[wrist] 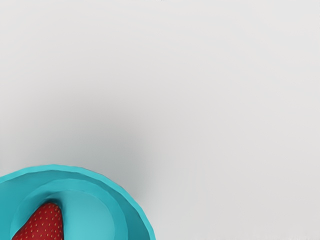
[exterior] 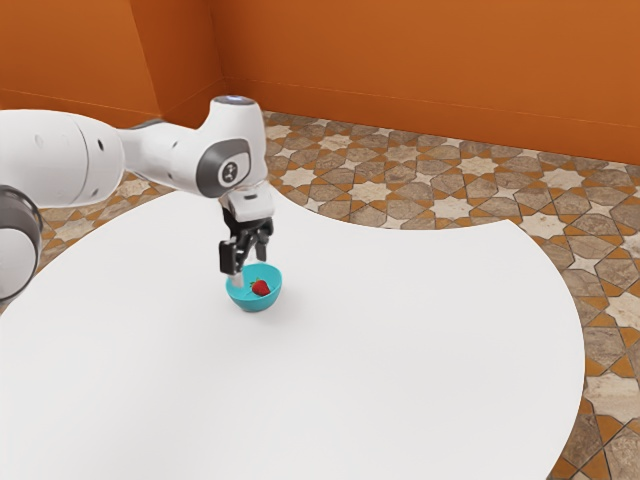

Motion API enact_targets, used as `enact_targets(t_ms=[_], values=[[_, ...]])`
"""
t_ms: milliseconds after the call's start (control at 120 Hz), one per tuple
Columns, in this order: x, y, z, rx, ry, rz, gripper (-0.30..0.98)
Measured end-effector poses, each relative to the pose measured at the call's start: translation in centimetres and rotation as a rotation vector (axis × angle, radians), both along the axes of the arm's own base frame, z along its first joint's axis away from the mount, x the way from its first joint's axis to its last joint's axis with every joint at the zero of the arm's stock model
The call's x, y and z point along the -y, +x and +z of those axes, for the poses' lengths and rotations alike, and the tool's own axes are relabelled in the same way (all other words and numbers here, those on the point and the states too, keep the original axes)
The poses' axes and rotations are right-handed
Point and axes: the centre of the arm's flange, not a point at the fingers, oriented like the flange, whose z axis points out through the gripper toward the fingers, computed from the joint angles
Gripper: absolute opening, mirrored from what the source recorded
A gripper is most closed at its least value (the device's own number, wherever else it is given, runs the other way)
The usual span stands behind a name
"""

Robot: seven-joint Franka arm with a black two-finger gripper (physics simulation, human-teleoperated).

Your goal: Take strawberry from the bowl

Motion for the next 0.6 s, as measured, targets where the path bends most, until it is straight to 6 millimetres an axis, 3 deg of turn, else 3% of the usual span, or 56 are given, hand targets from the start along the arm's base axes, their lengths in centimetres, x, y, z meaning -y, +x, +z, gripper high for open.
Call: enact_targets(t_ms=[408, 600], values=[[-1.0, -0.7, -0.6, 0.025, -0.088, -0.074, 0.69], [-1.5, -0.5, -2.1, 0.009, -0.08, -0.069, 0.69]])
